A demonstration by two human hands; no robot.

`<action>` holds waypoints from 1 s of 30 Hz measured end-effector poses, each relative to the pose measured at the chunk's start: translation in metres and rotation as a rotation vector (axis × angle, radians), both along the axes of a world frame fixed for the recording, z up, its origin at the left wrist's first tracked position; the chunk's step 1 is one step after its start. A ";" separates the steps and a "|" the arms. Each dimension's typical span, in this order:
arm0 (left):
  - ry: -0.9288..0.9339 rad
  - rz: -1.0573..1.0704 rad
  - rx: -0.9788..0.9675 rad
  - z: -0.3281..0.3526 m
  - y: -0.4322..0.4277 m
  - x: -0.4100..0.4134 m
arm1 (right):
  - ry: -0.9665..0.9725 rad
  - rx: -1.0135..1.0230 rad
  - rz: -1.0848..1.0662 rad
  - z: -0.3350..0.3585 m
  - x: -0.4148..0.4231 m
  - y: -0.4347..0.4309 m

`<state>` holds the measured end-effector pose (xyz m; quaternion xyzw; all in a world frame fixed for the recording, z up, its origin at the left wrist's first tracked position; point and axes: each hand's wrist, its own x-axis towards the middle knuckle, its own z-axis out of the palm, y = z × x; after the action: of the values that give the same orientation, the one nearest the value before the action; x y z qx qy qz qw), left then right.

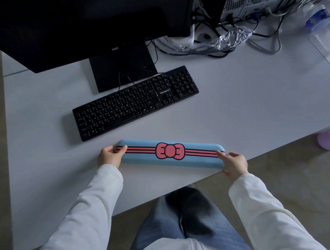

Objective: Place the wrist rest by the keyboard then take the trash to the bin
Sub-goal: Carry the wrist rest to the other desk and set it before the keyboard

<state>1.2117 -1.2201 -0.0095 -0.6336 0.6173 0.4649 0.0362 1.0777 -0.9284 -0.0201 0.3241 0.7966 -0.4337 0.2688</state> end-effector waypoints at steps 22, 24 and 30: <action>0.138 0.280 -0.020 0.012 0.013 0.033 | 0.164 -0.192 0.216 0.027 -0.061 -0.050; 0.151 0.326 -0.011 0.014 0.012 0.034 | 0.183 -0.191 0.260 0.026 -0.068 -0.059; 0.143 0.349 -0.006 0.013 0.011 0.032 | 0.192 -0.173 0.319 0.019 -0.075 -0.068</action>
<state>1.2440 -1.2092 0.0036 -0.6966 0.5003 0.5061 -0.0911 1.0026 -0.9965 -0.0007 0.1267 0.8197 -0.4811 0.2837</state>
